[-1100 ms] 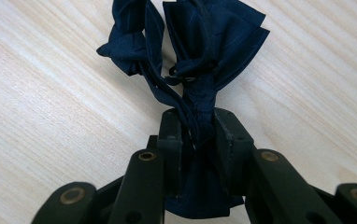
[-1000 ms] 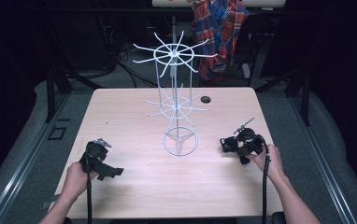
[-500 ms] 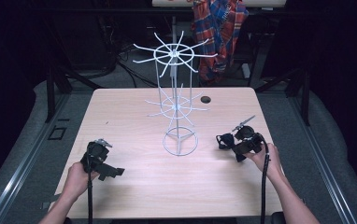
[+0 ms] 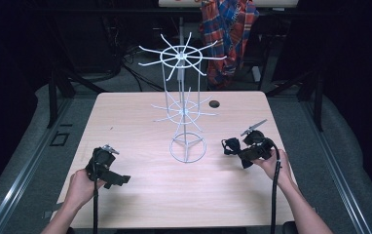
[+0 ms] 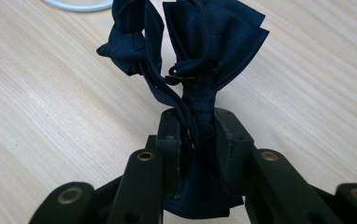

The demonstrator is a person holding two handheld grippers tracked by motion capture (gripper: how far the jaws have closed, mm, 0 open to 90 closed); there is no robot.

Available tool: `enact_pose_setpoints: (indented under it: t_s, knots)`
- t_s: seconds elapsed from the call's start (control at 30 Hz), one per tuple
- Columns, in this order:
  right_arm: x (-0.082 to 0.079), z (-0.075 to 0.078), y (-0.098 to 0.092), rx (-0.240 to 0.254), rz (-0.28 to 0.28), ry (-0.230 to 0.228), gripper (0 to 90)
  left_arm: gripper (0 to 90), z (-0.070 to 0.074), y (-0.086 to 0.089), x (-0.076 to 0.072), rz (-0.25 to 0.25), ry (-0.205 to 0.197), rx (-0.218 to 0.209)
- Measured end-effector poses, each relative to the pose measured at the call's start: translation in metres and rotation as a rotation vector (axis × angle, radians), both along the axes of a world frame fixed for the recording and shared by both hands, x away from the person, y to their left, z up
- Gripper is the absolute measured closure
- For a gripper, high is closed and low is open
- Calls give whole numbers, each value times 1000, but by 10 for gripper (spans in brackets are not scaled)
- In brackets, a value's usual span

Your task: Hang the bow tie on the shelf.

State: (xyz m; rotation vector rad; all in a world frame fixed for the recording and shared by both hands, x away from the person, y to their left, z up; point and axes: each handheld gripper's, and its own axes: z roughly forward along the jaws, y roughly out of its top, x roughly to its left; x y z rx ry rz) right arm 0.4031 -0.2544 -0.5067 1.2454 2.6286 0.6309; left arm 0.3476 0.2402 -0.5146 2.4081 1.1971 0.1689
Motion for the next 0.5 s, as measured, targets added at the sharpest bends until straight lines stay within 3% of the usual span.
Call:
enact_pose_setpoints:
  t_s: [0.03,0.1,0.17,0.47,0.5]
  knots:
    - [0,-1,0,6,-7,-5,731,2,3,-1,-2,-12,-40,11]
    - [0,-1,0,-3,-1,6,729,2,5,0,-2,-31,-41,10]
    - [0,-1,0,-4,-1,7,729,2,6,2,-2,-14,-64,4]
    - [-1,1,0,17,-7,-9,726,8,8,14,1,39,-60,-52]
    - [-1,-1,0,20,-11,-9,726,23,10,16,2,65,-74,-55]
